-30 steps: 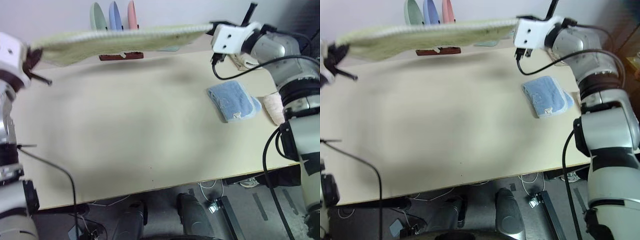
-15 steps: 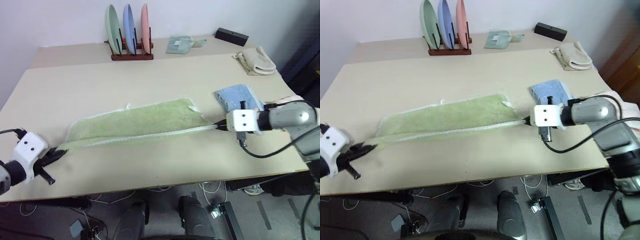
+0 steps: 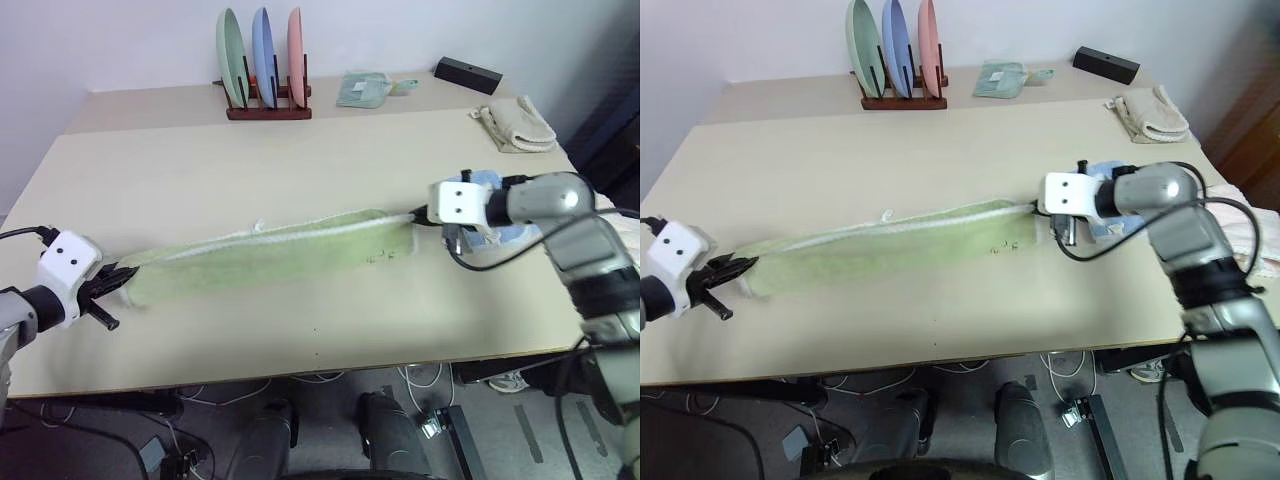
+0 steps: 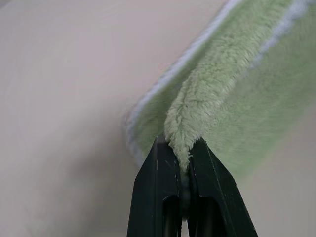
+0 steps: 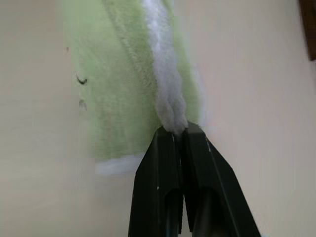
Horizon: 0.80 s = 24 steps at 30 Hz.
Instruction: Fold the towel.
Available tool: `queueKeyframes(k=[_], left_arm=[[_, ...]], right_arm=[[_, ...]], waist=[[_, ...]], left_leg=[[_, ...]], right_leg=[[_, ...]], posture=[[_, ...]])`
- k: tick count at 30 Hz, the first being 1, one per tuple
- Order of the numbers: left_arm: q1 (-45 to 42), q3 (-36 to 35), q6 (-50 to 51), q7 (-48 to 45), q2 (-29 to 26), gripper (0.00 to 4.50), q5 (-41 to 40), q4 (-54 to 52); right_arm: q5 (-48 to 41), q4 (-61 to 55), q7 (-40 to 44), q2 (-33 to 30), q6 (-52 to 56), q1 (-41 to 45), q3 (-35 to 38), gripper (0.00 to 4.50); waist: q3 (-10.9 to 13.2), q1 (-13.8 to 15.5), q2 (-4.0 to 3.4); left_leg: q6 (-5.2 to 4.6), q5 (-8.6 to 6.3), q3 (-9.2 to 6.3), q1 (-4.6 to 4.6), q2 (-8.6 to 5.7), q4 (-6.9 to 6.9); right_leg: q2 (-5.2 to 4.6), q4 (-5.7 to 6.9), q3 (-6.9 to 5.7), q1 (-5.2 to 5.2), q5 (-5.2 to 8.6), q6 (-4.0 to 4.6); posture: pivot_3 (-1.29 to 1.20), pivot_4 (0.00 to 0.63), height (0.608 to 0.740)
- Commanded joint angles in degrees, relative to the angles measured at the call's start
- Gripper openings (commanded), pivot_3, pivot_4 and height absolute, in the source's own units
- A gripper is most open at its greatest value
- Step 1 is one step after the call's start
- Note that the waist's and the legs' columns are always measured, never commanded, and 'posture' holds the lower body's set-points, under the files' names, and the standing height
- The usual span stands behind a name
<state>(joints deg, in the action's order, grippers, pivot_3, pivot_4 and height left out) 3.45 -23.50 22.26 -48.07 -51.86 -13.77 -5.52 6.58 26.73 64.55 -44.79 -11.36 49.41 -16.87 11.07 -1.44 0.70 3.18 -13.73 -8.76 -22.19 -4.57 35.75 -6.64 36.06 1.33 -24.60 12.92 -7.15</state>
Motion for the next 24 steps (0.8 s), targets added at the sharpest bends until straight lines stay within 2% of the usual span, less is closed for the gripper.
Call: queueKeyframes(k=[1, 7, 16, 19, 23, 24], left_arm=[[-1.92, 1.43, -3.23, 0.13, -1.01, 0.00, 1.96, 4.31], [-4.80, 5.07, -5.59, -0.22, -0.25, 0.00, 2.84, 10.29], [-6.86, 5.31, -4.16, 0.52, 1.07, 0.00, 0.72, 13.18], [-6.79, 4.26, -3.15, 1.43, 1.32, 0.95, -0.12, 13.07], [-7.12, 2.20, -4.35, 6.54, 2.37, 2.83, 0.95, 14.00], [-7.64, 1.05, -3.99, 8.44, 2.97, 2.83, 0.64, 14.55]], right_arm=[[3.25, 9.01, -2.09, 2.40, -5.50, 4.90, -0.82, 0.04], [8.74, 24.65, -6.34, 7.46, -13.06, 11.35, -3.59, 0.04], [10.73, 31.81, -10.08, 9.89, -16.97, 13.74, -3.16, 0.04], [11.30, 33.04, -13.53, 10.15, -16.91, 14.69, -2.71, 0.93], [12.57, 33.45, -18.12, 9.53, -17.82, 15.05, -2.82, 2.78], [12.85, 33.32, -19.28, 9.30, -17.80, 14.97, -2.70, 2.78]], waist=[[0.00, -0.09, 0.00], [0.00, -0.66, 0.00], [0.00, -1.33, -0.01], [0.01, -1.26, -0.01], [0.00, -1.22, -0.01], [0.00, -1.22, -0.01]], left_leg=[[0.00, 0.00, 0.01, 0.01, 0.00, -0.01], [0.01, 0.00, 0.01, -0.02, -0.01, -0.06], [0.01, 0.00, -0.01, 0.00, 0.00, -0.11], [0.01, 0.00, -0.01, 0.00, 0.01, -0.11], [0.01, 0.00, -0.01, 0.00, 0.01, -0.11], [0.01, 0.00, -0.01, 0.00, 0.01, -0.11]], right_leg=[[0.00, 0.01, 0.00, 0.00, 0.00, 0.00], [0.00, 0.03, 0.01, -0.07, -0.01, 0.00], [0.06, 0.09, 0.03, -0.13, -0.02, 0.02], [0.05, 0.10, 0.05, -0.14, -0.02, 0.02], [0.06, 0.10, 0.05, -0.14, -0.03, 0.03], [0.06, 0.10, 0.05, -0.15, -0.03, 0.03]], posture=[[0.00, 0.150, 0.740], [0.00, 0.150, 0.740], [0.00, 0.150, 0.740], [0.00, 0.150, 0.740], [0.00, 0.150, 0.740], [0.00, 0.150, 0.740]])
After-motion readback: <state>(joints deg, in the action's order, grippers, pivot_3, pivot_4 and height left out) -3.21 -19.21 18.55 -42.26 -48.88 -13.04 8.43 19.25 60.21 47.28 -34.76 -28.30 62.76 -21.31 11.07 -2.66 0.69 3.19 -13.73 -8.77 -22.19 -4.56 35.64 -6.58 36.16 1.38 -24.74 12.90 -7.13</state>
